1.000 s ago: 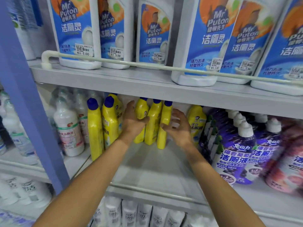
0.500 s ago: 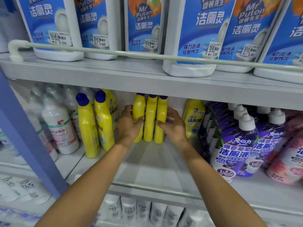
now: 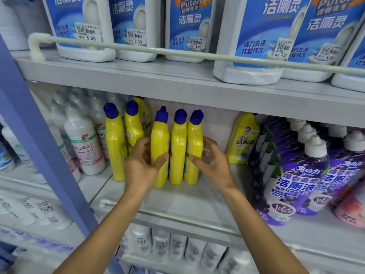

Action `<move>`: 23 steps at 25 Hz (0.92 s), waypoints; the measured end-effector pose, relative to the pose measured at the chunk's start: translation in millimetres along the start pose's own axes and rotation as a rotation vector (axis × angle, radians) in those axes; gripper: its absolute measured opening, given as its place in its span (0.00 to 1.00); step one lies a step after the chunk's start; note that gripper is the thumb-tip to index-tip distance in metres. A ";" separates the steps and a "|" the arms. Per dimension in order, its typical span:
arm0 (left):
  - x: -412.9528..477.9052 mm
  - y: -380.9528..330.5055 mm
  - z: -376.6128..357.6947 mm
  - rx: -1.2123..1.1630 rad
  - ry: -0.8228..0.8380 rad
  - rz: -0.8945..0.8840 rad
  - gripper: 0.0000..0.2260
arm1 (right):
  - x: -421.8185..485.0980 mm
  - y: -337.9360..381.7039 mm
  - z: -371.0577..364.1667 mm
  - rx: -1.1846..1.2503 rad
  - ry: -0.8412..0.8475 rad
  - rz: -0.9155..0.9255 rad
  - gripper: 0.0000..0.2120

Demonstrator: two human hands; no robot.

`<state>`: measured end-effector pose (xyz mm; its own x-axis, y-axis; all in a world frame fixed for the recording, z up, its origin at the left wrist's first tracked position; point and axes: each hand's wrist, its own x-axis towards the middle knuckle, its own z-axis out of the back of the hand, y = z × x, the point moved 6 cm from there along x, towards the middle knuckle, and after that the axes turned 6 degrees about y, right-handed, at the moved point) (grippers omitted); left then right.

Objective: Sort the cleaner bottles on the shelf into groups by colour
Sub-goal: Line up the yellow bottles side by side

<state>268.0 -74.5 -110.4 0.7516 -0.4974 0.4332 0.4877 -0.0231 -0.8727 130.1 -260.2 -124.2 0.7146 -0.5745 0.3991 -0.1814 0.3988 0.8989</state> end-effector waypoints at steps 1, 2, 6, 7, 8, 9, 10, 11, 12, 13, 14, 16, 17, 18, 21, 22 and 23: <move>-2.2 -0.1 8.1 0.017 -0.002 0.007 0.19 | -1.5 0.6 -4.2 0.008 0.009 0.005 0.26; -3.8 0.4 14.9 0.030 0.005 0.012 0.18 | -2.8 1.5 -8.6 0.016 0.021 0.005 0.26; -4.5 -1.1 36.6 0.076 0.030 0.018 0.18 | -2.0 0.8 -24.5 0.025 0.032 0.007 0.24; -4.6 -3.6 39.4 0.083 0.033 0.019 0.17 | -1.6 0.1 -26.6 0.023 0.030 0.005 0.23; -5.0 -5.6 43.0 0.091 0.036 0.018 0.17 | -0.9 -0.6 -28.8 0.024 0.030 0.002 0.23; -5.2 -7.6 45.4 0.103 0.040 0.012 0.16 | -0.2 -1.6 -29.4 0.021 0.029 0.000 0.23; -4.7 -7.9 48.5 0.121 0.041 0.002 0.16 | 0.2 -2.1 -29.1 0.019 0.029 -0.004 0.23; -4.6 -7.8 52.3 0.146 0.038 -0.010 0.16 | 0.5 -2.1 -29.1 0.017 0.032 -0.009 0.23; -4.2 -7.1 56.7 0.171 0.031 -0.018 0.17 | 0.4 -1.6 -28.7 0.017 0.035 -0.014 0.23; -3.9 -5.4 61.1 0.192 0.027 -0.020 0.18 | -0.2 -1.3 -28.0 0.015 0.039 -0.016 0.23; -3.6 -3.9 65.4 0.209 0.029 -0.022 0.18 | -0.7 -0.9 -27.3 0.010 0.041 -0.016 0.23; -2.2 -1.3 72.9 0.248 0.039 -0.026 0.19 | -1.7 -0.4 -26.4 -0.001 0.044 -0.017 0.24; -2.4 0.0 77.2 0.261 0.033 -0.028 0.20 | -2.1 -0.2 -26.7 -0.005 0.046 -0.018 0.24; -2.9 0.9 81.6 0.262 0.016 -0.033 0.21 | -2.6 -0.1 -26.9 -0.006 0.046 -0.020 0.24; -6.6 3.8 90.5 0.228 -0.065 -0.046 0.24 | -3.3 -0.4 -27.4 -0.001 0.052 -0.034 0.25; -7.5 5.5 90.9 0.217 -0.084 -0.040 0.24 | -3.5 -0.3 -27.2 -0.007 0.053 -0.033 0.25; -8.3 6.5 90.5 0.203 -0.098 -0.027 0.25 | -3.5 -0.2 -27.1 -0.014 0.055 -0.033 0.25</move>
<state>305.2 7.9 -99.3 0.7715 -0.4122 0.4846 0.5806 0.1448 -0.8012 145.9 -238.9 -130.7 0.7563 -0.5471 0.3587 -0.1481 0.3908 0.9085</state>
